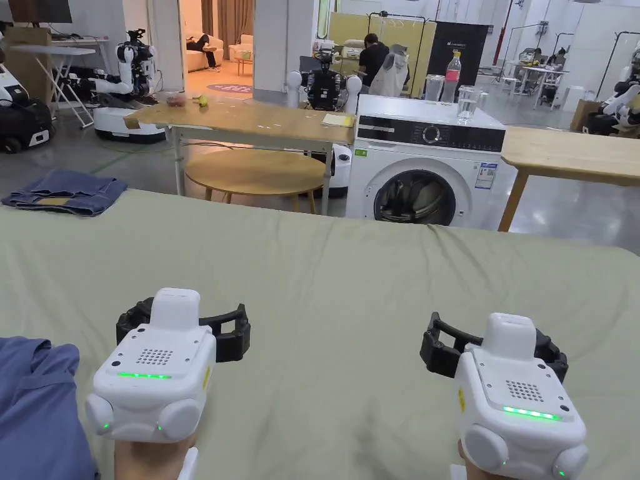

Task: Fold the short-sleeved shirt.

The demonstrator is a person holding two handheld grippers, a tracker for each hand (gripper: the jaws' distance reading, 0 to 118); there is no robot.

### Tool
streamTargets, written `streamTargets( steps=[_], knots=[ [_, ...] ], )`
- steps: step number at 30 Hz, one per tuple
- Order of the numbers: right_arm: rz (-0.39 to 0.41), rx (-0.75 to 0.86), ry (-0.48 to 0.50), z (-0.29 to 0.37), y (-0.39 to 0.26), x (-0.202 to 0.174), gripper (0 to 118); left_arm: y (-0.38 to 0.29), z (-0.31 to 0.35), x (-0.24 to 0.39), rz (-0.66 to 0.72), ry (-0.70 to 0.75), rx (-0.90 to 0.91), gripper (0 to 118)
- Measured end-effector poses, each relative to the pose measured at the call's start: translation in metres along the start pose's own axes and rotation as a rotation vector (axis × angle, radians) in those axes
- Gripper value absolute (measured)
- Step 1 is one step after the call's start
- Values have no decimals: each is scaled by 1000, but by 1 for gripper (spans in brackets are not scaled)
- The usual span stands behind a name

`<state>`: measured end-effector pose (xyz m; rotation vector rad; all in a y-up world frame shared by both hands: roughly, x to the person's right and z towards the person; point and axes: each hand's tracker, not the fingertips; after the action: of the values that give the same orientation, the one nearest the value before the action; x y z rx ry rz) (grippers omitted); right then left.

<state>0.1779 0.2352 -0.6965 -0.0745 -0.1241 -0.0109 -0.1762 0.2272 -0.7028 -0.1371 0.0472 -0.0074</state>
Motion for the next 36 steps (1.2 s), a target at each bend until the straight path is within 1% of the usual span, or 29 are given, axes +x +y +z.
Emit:
streamTargets(
  steps=[12, 23, 36],
  knots=[
    [17, 3, 5, 1, 1, -5, 118, 5, 1, -2, 27, -3, 10, 115],
    [7, -7, -7, 4, 1, -3, 118, 7, 6, 4, -12, -13, 20, 115],
    [45, -2, 12, 6, -1, -9, 118, 7, 5, 4, -25, -11, 18, 115]
  ],
)
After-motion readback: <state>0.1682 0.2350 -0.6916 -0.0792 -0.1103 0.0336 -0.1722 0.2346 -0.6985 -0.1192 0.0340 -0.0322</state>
